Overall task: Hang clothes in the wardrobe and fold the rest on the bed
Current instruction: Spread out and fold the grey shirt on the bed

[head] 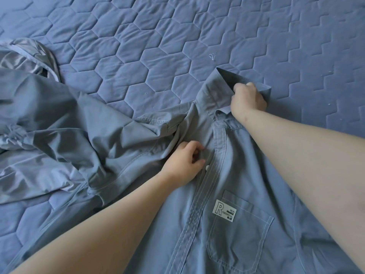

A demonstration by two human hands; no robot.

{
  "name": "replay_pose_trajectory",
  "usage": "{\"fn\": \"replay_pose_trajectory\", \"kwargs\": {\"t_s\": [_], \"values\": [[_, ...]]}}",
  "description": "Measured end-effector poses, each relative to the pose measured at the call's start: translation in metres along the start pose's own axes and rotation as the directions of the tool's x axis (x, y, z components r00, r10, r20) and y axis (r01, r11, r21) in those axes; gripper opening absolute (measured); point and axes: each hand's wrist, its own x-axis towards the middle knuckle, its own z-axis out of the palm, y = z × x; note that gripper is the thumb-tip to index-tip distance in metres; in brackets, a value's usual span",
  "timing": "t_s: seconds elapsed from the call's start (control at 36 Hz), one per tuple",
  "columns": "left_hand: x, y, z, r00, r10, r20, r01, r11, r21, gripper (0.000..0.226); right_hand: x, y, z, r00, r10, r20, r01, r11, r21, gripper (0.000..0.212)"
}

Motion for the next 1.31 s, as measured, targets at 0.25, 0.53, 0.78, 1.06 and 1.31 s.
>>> {"fn": "replay_pose_trajectory", "kwargs": {"t_s": [0.25,0.53,0.78,1.06,1.31], "values": [[-0.055,-0.022,-0.006,0.969,0.214,-0.125,-0.15,0.909,0.389,0.029,-0.092,-0.005,0.002,0.964,-0.145,-0.224,0.185,0.968,0.171,0.035],[-0.147,-0.046,0.001,0.983,-0.108,0.147,0.031,0.894,0.446,0.028,-0.216,0.008,0.043,0.952,0.153,0.266,-0.212,0.954,0.211,0.04],[-0.179,-0.06,0.016,0.899,-0.26,0.352,0.155,0.941,0.3,0.028,-0.229,0.002,0.033,0.953,0.172,0.251,-0.276,0.837,0.473,0.02],[-0.236,-0.098,-0.024,0.866,-0.396,0.306,0.272,0.886,0.376,0.007,-0.344,0.025,0.042,0.973,0.084,0.214,-0.142,0.952,0.272,0.03],[-0.323,-0.131,-0.037,0.809,-0.469,0.354,0.275,0.834,0.478,0.021,-0.505,0.053,0.063,0.806,-0.064,0.588,-0.081,0.973,0.216,0.015]]}}
